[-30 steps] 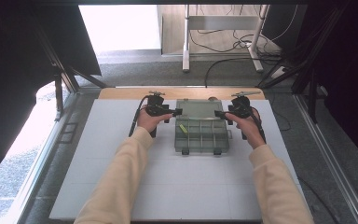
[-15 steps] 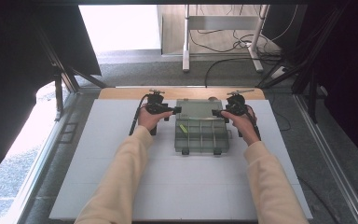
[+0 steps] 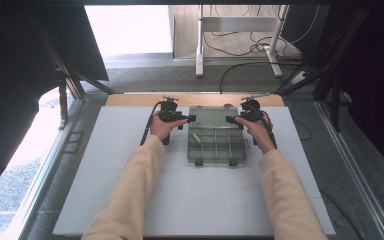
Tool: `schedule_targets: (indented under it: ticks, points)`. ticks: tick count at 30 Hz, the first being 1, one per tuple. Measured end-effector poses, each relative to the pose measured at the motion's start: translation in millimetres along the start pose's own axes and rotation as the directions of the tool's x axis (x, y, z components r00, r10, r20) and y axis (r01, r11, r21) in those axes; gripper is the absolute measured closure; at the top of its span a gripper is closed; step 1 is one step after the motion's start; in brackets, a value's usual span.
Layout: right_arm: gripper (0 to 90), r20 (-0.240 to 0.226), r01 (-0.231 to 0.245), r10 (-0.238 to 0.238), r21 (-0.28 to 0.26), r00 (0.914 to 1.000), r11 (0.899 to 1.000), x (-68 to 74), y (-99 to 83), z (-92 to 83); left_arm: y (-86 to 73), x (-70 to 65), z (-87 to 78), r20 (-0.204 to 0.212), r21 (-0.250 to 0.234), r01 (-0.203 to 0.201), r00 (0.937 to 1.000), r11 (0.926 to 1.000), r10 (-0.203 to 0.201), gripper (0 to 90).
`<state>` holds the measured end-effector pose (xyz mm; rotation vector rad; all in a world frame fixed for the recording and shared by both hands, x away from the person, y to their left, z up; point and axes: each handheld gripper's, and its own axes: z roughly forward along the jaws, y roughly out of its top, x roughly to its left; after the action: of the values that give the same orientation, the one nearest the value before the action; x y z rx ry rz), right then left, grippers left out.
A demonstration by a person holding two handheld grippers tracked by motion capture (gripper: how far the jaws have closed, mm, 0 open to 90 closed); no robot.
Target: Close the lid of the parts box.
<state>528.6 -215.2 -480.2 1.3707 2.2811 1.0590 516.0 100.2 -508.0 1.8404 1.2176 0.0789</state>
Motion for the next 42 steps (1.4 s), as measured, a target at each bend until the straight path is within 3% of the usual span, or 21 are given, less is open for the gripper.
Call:
schedule_targets:
  ticks: [23, 34, 42]
  points:
    - [23.1, 0.005, -0.039, 0.039, 0.033, 0.9992, 0.999, -8.3, -3.2, 5.7, -2.3, 0.9, 13.1, 0.001, 0.046, 0.012, 0.9999, 0.9988, -0.012, 20.6]
    - [22.7, -0.001, -0.046, 0.046, 0.039, 0.9989, 0.998, -8.3, -5.3, 10.1, -2.0, -1.4, 13.9, -0.032, 0.053, -0.020, 0.9992, 0.9984, 0.022, 20.9]
    - [22.7, 0.002, -0.049, 0.049, 0.035, 0.9988, 0.998, -7.2, -5.0, 10.4, -0.8, -4.1, 14.0, -0.048, 0.033, -0.030, 0.9984, 0.9990, 0.032, 20.9]
